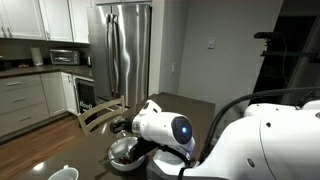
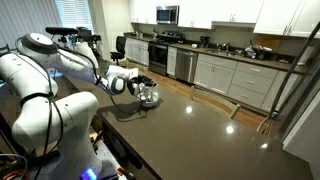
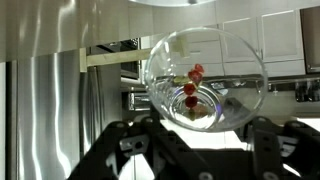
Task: Pour the contents of the glass cup into the bowl
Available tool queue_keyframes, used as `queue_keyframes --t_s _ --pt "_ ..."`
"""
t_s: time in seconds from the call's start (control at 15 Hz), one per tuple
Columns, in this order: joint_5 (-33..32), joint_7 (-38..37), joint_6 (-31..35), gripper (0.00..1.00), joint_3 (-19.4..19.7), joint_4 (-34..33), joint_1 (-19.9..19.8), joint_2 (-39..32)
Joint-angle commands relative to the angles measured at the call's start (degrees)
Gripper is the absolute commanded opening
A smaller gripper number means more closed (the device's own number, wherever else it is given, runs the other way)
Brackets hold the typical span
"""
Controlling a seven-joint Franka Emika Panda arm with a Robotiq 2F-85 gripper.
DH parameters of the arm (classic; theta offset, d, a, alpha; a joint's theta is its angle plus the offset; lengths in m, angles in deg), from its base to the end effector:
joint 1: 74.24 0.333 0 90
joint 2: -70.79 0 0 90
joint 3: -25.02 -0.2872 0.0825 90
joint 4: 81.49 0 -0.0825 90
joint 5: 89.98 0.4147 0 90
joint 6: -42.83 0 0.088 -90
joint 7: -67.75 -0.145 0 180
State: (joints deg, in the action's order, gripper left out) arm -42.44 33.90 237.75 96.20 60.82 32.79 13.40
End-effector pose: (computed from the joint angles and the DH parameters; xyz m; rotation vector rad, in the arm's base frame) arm 0.5094 0.1767 0.2409 2.4784 -0.4836 1.6386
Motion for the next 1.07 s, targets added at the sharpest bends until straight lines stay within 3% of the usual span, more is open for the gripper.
queue_keyframes --t_s 0.0,0.13,0.2,0.27,0.4,0.47,0.87,1.0 --pt "-1.2 1.5 -1.4 0.42 2.5 0.0 1.1 4.5" --pt "-1.4 1.6 -1.7 0.42 3.4 -0.3 1.5 5.4" --pt "-0.3 0.0 -0.8 0.42 1.5 -0.4 0.5 2.4" --pt "-0.3 0.0 -0.9 0.67 1.6 -0.5 0.5 2.8" --pt "-0.3 0.0 -0.9 0.67 1.2 -0.5 0.4 2.7" --pt "-0.3 0.0 -0.9 0.42 1.1 -0.5 0.4 2.7" --pt "1.8 1.8 -3.7 0.42 -0.6 -1.7 -3.5 11.5" --pt "0.0 -0.5 -4.4 0.42 -0.1 -1.6 -4.4 12.4"
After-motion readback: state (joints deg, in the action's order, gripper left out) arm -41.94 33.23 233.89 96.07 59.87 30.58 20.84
